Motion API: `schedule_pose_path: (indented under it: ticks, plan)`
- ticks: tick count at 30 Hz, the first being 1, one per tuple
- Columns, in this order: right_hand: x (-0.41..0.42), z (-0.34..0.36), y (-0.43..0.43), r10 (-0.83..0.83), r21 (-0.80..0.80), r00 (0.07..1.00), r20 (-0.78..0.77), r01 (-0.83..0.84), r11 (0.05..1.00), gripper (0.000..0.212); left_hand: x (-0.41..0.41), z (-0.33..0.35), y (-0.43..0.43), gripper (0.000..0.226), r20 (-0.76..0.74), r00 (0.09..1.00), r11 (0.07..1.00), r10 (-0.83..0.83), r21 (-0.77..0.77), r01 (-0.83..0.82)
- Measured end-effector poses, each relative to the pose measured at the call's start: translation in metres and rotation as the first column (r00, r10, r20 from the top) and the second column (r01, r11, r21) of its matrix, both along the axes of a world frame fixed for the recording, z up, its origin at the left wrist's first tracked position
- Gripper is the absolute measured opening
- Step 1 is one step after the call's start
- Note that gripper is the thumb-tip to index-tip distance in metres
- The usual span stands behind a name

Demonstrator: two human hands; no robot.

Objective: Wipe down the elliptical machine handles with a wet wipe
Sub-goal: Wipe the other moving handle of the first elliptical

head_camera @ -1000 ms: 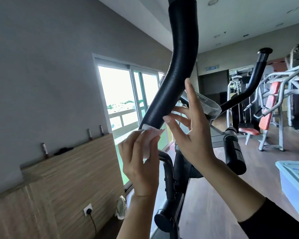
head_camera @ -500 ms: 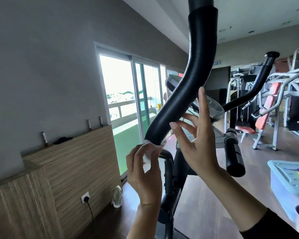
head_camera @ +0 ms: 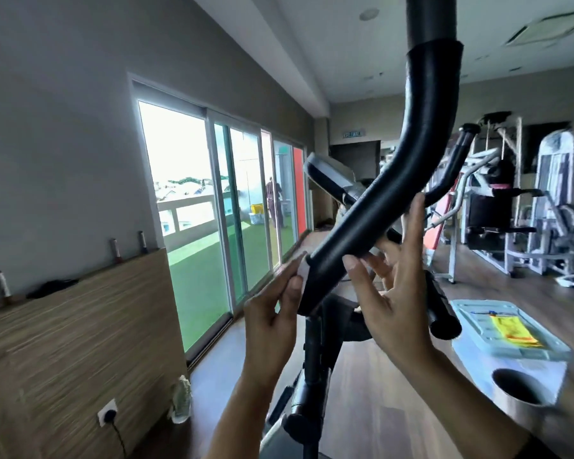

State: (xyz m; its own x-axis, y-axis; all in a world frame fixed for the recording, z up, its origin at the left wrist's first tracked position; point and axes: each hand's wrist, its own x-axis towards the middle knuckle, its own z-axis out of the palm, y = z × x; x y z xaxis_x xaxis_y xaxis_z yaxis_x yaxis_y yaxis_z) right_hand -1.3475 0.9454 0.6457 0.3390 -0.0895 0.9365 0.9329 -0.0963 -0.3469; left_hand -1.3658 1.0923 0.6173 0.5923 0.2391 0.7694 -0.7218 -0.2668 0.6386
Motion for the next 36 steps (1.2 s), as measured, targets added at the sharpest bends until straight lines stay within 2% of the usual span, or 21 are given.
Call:
schedule_pose_path:
  ticks: [4,8,11,15,20,24,27,31,36]
  plan:
    - [-0.008,-0.003,0.012,-0.090,0.028,0.996,0.002,0.090,0.996,0.087,0.002,0.014,-0.002,0.029,-0.017,0.988,0.988,-0.151,0.003,0.151]
    - [-0.012,-0.005,0.022,-0.204,0.035,0.979,-0.021,0.204,0.978,0.087,0.007,0.003,0.000,0.034,0.024,0.982,0.981,-0.189,0.049,0.188]
    - [-0.015,-0.009,0.029,-0.267,0.042,0.963,-0.020,0.268,0.962,0.081,0.012,-0.011,0.013,0.032,0.022,0.977,0.977,-0.214,0.002,0.214]
    - [-0.021,-0.011,0.036,-0.332,0.065,0.941,-0.056,0.336,0.940,0.074,0.013,0.005,0.014,0.029,0.002,0.941,0.941,-0.337,-0.004,0.337]
    - [-0.027,-0.012,0.039,-0.361,0.094,0.928,-0.096,0.369,0.925,0.068,0.013,-0.006,0.022,0.034,0.081,0.941,0.944,-0.329,0.036,0.327]
    - [-0.028,-0.010,0.038,-0.400,0.076,0.910,-0.109,0.409,0.909,0.070,0.028,-0.021,0.039,0.033,-0.031,0.914,0.914,-0.405,-0.006,0.405]
    - [-0.029,-0.010,0.040,-0.416,0.074,0.903,-0.109,0.425,0.902,0.071,0.032,-0.015,0.041,0.034,-0.035,0.876,0.876,-0.482,-0.002,0.482]
    - [-0.028,-0.011,0.041,-0.446,0.063,0.888,-0.115,0.454,0.889,0.072,0.026,-0.018,0.036,0.038,0.072,0.912,0.914,-0.404,-0.014,0.406]
    - [-0.027,-0.012,0.040,-0.431,0.063,0.896,-0.112,0.439,0.896,0.072,0.029,-0.044,0.020,0.041,0.292,0.944,0.975,-0.156,-0.110,0.196]
